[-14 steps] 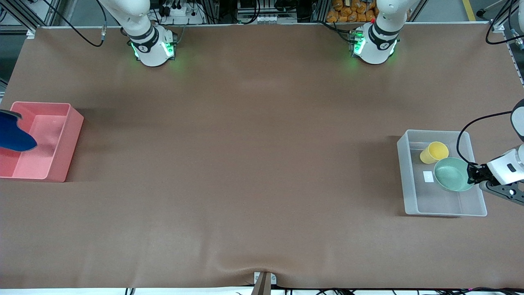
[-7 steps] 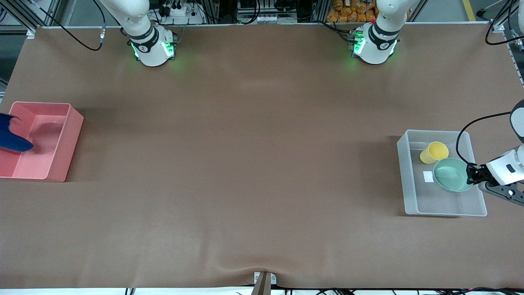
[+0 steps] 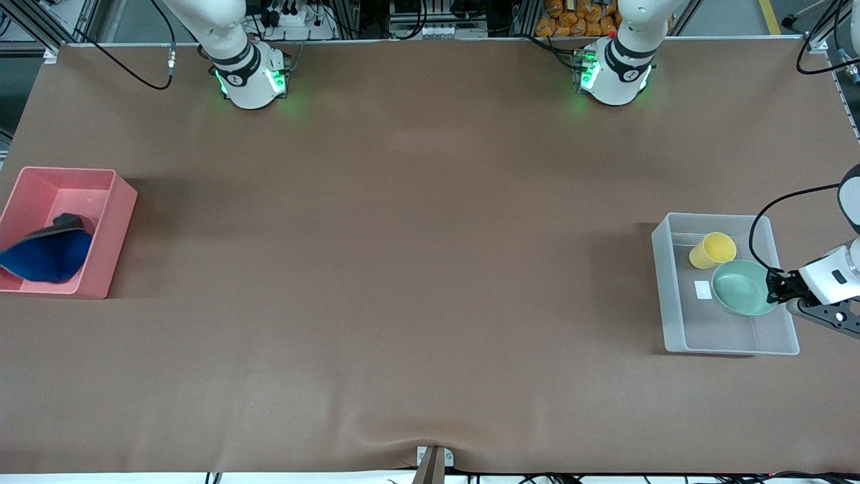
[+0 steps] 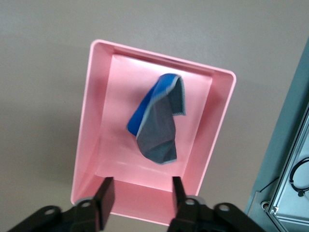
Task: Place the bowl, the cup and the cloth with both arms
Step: 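Lower the blue cloth into the pink bin and open the right gripper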
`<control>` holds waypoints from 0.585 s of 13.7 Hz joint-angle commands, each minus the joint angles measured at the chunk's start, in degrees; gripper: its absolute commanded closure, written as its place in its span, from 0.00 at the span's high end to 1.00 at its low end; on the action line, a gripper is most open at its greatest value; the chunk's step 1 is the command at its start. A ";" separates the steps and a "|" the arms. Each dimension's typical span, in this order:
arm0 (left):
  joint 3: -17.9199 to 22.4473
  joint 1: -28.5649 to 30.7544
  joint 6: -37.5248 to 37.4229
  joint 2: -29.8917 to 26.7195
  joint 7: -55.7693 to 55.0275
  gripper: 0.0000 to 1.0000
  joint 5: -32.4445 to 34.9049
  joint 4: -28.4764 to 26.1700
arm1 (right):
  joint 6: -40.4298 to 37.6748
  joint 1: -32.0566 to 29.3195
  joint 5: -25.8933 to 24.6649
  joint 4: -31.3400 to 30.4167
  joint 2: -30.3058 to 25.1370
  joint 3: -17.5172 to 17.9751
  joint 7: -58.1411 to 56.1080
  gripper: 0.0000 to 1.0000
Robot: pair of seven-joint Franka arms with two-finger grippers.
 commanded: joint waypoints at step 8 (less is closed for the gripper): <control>-0.27 0.31 2.52 4.07 1.16 0.00 -0.80 1.32 | -4.47 10.79 -0.45 0.19 -4.69 0.10 13.07 1.00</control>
